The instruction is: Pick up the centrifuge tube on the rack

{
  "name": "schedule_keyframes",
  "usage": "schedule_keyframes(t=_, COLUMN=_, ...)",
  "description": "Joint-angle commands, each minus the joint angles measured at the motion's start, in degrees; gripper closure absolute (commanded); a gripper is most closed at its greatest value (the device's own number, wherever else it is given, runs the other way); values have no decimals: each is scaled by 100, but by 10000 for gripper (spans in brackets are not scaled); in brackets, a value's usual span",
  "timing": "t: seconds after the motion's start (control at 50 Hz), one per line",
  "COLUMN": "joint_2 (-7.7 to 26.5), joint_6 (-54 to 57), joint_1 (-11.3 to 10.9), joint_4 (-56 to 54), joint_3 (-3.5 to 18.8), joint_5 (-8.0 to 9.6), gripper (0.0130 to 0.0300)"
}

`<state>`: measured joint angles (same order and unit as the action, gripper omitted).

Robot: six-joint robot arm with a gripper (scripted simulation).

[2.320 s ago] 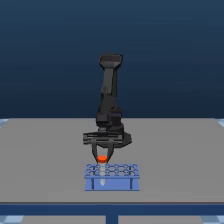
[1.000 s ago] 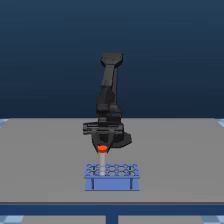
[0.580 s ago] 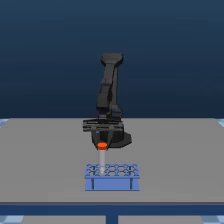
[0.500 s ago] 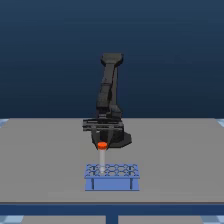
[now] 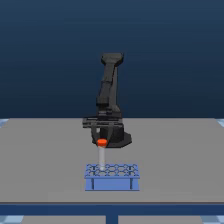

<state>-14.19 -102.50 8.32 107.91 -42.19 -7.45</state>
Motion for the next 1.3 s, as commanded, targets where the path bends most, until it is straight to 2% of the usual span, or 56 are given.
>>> schedule_keyframes(t=0.02, joint_2=-33, joint_6=-647, joint_1=0, joint_4=505, joint_3=41, joint_5=-32, gripper=300)
schedule_keyframes(t=0.36, joint_2=-141, joint_6=-2133, joint_1=0, joint_4=1976, joint_3=184, joint_5=-159, gripper=300)
schedule_keyframes(t=0.66, joint_2=-218, joint_6=-2997, joint_1=0, joint_4=2827, joint_3=302, joint_5=-290, gripper=300)
schedule_keyframes(t=0.96, joint_2=-267, joint_6=-3458, joint_1=0, joint_4=3281, joint_3=384, joint_5=-388, gripper=300)
schedule_keyframes(t=1.3, joint_2=-277, joint_6=-3544, joint_1=0, joint_4=3365, joint_3=401, joint_5=-409, gripper=300)
